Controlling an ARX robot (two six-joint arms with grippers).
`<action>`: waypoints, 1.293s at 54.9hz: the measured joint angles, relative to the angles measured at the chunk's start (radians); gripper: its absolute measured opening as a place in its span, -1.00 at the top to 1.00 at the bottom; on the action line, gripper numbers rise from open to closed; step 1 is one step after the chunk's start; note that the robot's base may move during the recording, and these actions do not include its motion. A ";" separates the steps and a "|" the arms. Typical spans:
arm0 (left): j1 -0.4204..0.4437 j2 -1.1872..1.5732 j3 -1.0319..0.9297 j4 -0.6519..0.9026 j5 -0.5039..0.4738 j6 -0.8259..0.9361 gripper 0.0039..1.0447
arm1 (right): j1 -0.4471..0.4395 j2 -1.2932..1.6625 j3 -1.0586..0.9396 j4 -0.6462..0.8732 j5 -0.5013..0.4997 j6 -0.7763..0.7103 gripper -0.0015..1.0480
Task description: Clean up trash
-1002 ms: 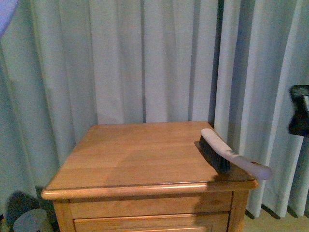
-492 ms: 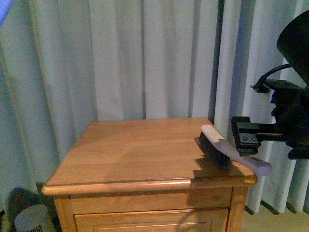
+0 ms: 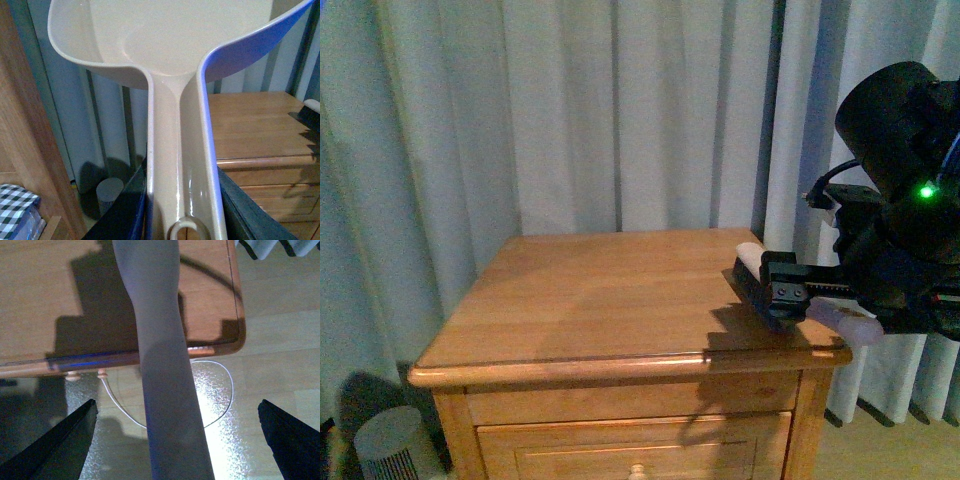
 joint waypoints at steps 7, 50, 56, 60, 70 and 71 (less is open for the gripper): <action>0.000 0.000 0.000 0.000 0.000 0.000 0.47 | 0.003 0.018 0.012 0.001 0.000 0.003 -0.76; 0.000 0.000 0.000 0.000 0.000 0.000 0.47 | -0.025 -0.029 -0.049 0.143 0.103 -0.114 0.61; 0.000 0.000 0.000 0.000 0.000 0.000 0.47 | -0.020 -0.112 -0.127 0.289 0.161 -0.205 0.61; 0.000 0.000 0.000 0.000 0.000 0.000 0.47 | -0.013 -0.180 -0.181 0.376 0.191 -0.266 0.61; 0.000 0.000 0.000 0.000 0.000 0.000 0.47 | 0.007 -0.384 -0.348 0.556 0.263 -0.352 0.61; 0.000 0.000 0.000 0.000 0.000 0.000 0.47 | 0.009 -0.398 -0.360 0.566 0.268 -0.357 0.61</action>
